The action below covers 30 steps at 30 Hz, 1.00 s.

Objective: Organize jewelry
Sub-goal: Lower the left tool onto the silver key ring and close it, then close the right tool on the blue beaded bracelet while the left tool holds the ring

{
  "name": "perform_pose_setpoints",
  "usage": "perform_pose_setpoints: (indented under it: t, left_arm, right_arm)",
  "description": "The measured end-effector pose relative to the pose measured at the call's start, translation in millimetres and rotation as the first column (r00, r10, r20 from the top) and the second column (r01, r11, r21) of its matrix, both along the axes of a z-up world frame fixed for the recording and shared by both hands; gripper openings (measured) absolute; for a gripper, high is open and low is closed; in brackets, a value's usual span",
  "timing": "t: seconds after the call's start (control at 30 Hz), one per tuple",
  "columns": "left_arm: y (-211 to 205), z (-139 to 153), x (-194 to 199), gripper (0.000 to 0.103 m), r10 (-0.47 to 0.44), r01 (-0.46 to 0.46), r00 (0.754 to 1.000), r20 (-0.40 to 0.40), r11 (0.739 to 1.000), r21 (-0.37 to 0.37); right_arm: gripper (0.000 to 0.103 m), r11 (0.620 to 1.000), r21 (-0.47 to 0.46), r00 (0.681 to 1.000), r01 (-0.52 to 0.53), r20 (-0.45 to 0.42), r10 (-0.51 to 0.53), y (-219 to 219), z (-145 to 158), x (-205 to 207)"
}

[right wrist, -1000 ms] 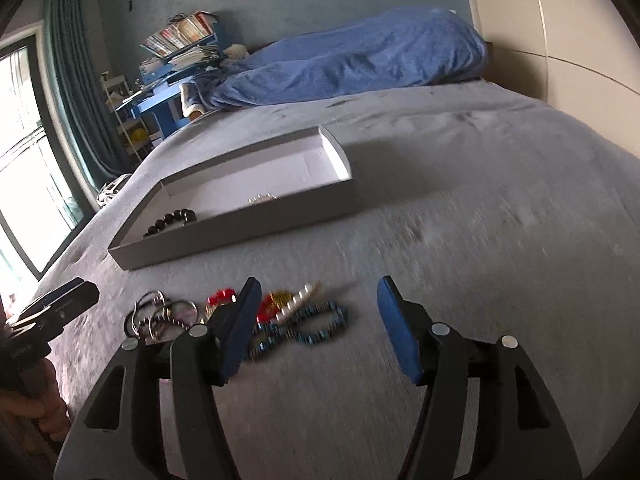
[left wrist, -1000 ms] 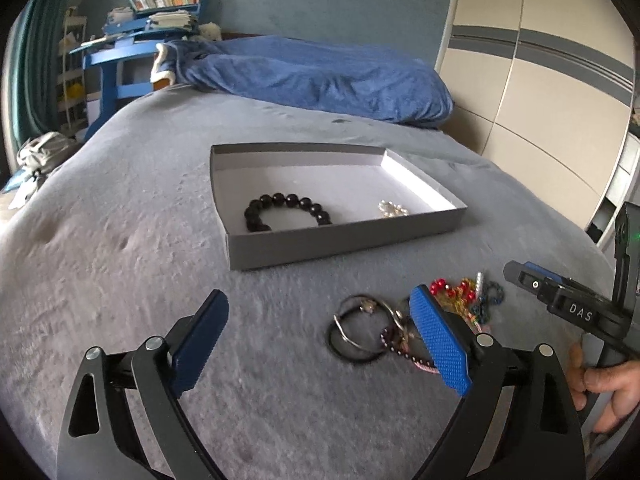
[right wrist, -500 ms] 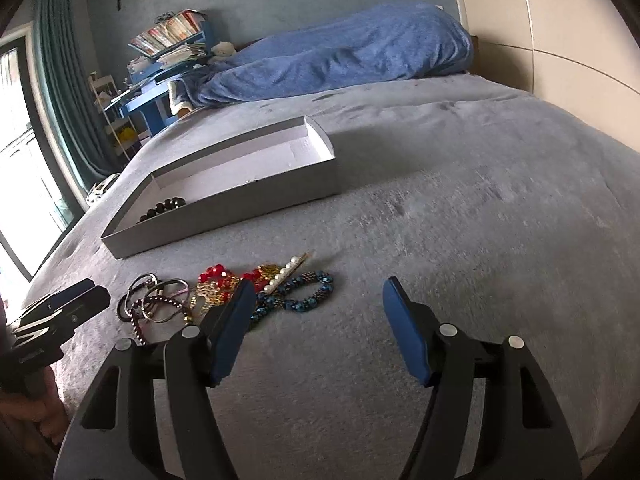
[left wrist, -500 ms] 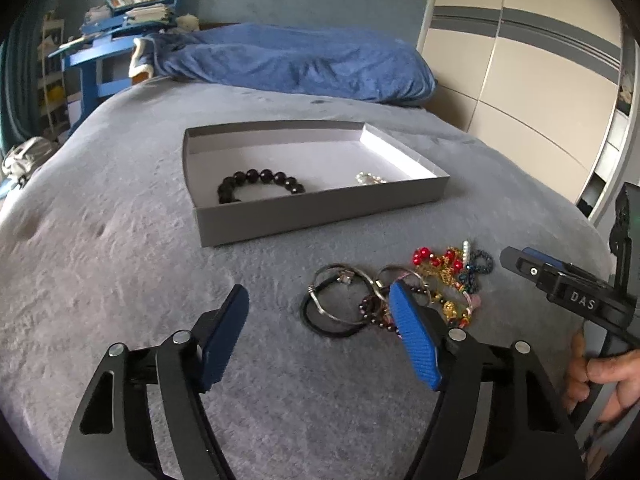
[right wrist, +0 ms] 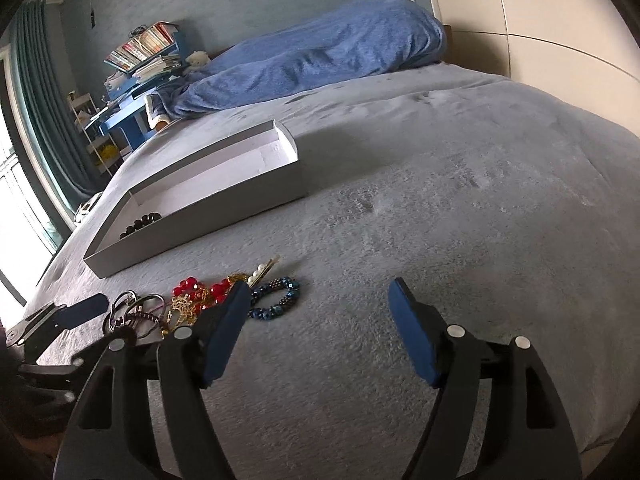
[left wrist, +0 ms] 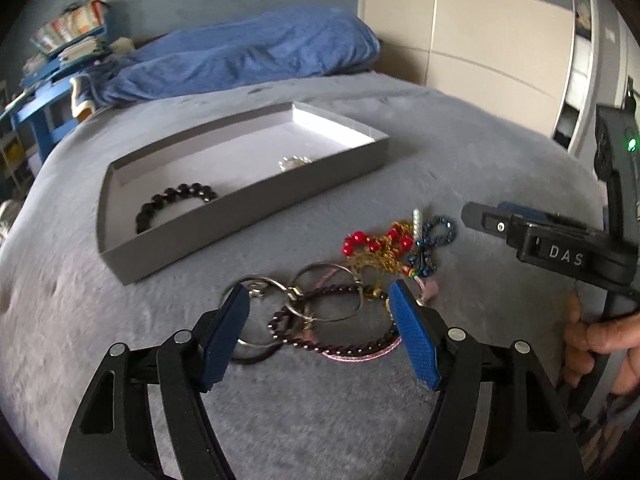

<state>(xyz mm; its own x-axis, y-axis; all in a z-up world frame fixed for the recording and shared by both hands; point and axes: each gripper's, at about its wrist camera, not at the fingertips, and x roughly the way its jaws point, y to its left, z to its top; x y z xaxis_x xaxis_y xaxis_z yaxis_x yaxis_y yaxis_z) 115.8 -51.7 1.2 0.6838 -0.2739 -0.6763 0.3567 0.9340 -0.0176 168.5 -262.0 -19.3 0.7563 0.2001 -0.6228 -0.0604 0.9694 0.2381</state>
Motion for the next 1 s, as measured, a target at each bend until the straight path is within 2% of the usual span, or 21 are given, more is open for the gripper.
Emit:
perform_pose_setpoints:
  t: [0.1,0.23,0.27,0.37,0.57,0.7,0.83,1.0]
  left_arm:
    - [-4,-4,7,0.071,-0.005,0.006,0.999,-0.035,1.000,0.022]
    - [-6,-10,15,0.050,-0.008,0.010,0.997,-0.082,1.000,0.030]
    - [-5,-11,17,0.048,-0.005,0.007,0.996,-0.091,1.000,0.028]
    - [-2,-11,16,0.047,-0.008,0.009,0.996,-0.086,1.000,0.006]
    - [13,-3,5,0.047,0.024,-0.026,0.999,-0.026,0.998,-0.056]
    - [30,4,2,0.047,0.074,-0.073,0.997,0.007,0.993,-0.091]
    - [54,9,1,0.047,0.133,-0.130,0.991,0.022,0.986,-0.102]
    - [90,10,5,0.047,0.237,-0.234,0.971,0.009,0.963,-0.137]
  right_arm:
    - [0.071,1.000,0.003,1.000,-0.004,-0.001,0.004,0,0,1]
    - [0.071,1.000,-0.005,1.000,-0.015,0.001,0.015,3,0,1]
    - [0.071,1.000,-0.009,1.000,-0.020,0.002,0.020,4,0,1]
    - [0.071,0.999,-0.021,1.000,-0.029,0.003,0.029,6,0,1]
    - [0.071,0.999,-0.015,0.999,-0.043,-0.005,0.043,8,-2,5]
    - [0.070,0.997,-0.010,0.997,-0.074,-0.014,0.074,14,-4,11]
    - [0.063,0.994,0.001,0.994,-0.108,-0.031,0.108,19,-5,19]
    - [0.062,0.994,0.036,0.994,-0.099,-0.051,0.101,15,-7,23]
